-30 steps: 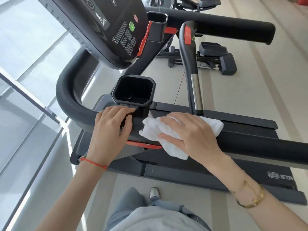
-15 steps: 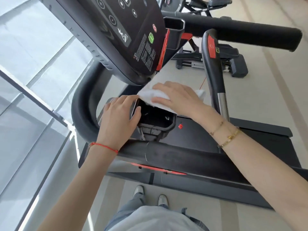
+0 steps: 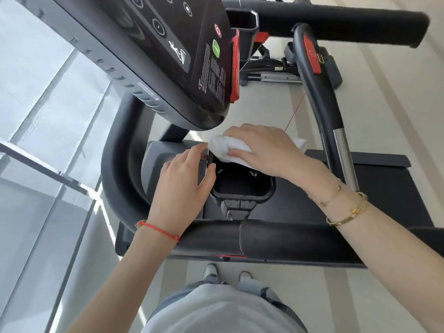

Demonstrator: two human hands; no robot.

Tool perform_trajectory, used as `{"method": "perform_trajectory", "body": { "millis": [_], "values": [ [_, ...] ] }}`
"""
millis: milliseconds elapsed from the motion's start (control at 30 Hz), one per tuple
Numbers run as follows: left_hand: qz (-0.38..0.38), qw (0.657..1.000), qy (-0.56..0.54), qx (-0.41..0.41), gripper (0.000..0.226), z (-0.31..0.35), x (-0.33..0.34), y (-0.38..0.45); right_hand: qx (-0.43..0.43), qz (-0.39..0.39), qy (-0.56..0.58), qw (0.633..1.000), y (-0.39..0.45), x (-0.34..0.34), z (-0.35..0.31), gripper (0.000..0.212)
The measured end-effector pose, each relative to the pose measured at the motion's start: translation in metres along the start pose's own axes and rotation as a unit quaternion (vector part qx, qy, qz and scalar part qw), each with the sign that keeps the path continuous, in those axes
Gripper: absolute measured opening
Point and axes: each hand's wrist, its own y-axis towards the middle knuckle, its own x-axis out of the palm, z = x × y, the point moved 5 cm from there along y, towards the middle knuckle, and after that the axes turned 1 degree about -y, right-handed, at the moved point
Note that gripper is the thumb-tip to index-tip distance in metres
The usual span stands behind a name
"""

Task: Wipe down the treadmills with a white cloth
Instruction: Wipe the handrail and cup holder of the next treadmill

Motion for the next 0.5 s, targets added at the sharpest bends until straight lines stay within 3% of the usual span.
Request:
{"method": "perform_trajectory", "body": {
  "millis": [200,400,500],
  "values": [
    [-0.009,1.000,-0.024,0.007,0.037,0.000,0.001,0.004,0.107,0.023,0.142,0.984,-0.038,0.002,0.025,0.034],
    [-0.008,1.000,-0.026,0.006,0.037,-0.001,0.002,0.005,0.024,-0.009,0.020,0.999,-0.003,-0.003,-0.001,0.031],
    [-0.011,1.000,-0.023,0.008,0.038,0.001,0.002,0.005,0.087,0.033,0.075,0.993,-0.020,-0.002,0.006,0.033]
  ]
}}
